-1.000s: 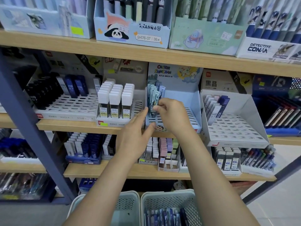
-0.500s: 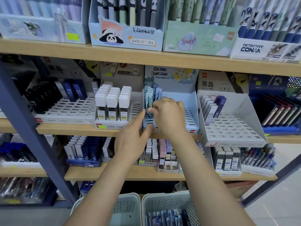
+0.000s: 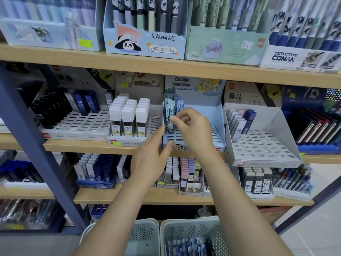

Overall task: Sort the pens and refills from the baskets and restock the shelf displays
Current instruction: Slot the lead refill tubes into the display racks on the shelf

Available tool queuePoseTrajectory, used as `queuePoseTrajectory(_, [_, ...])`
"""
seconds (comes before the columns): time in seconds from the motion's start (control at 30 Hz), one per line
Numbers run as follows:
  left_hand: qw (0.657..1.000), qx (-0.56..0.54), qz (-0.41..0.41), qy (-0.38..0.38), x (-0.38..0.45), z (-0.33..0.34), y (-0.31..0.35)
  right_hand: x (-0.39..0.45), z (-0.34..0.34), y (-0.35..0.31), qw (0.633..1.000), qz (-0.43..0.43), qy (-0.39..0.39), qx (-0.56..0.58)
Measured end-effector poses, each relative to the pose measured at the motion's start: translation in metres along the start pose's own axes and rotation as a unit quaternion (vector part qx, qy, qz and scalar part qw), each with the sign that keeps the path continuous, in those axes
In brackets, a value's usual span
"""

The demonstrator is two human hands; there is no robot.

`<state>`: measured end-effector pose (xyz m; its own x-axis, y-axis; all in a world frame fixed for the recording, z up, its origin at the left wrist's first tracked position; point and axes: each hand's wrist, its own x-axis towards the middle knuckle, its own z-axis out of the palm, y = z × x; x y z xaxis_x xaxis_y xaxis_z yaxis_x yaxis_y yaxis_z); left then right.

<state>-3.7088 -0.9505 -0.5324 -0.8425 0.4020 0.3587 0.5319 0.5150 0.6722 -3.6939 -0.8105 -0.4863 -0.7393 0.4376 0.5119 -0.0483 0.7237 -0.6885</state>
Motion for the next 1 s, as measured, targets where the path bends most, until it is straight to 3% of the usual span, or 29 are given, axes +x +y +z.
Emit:
queuePoseTrajectory(0.23, [1.0, -0.006, 0.007, -0.001, -0.001, 0.0, -0.001, 0.005, 0.013, -0.001, 0.999, 0.032, -0.012, 0.023])
queuePoseTrajectory(0.57, [1.0, 0.009, 0.009, 0.016, 0.001, 0.001, -0.003, -0.001, 0.002, 0.01, 0.999, -0.003, -0.027, -0.018])
queuePoseTrajectory(0.67, [1.0, 0.002, 0.016, 0.014, 0.001, 0.002, -0.004, -0.007, -0.019, 0.022, 0.993, -0.038, -0.089, -0.063])
queuePoseTrajectory(0.8, [0.999, -0.012, 0.032, 0.027, 0.002, 0.004, -0.007, -0.014, -0.045, 0.044, 0.964, -0.012, -0.214, -0.16])
queuePoseTrajectory(1.0, [0.999, 0.012, 0.021, 0.027, 0.003, 0.009, -0.004, -0.02, -0.036, 0.058, 0.974, -0.047, -0.16, -0.154])
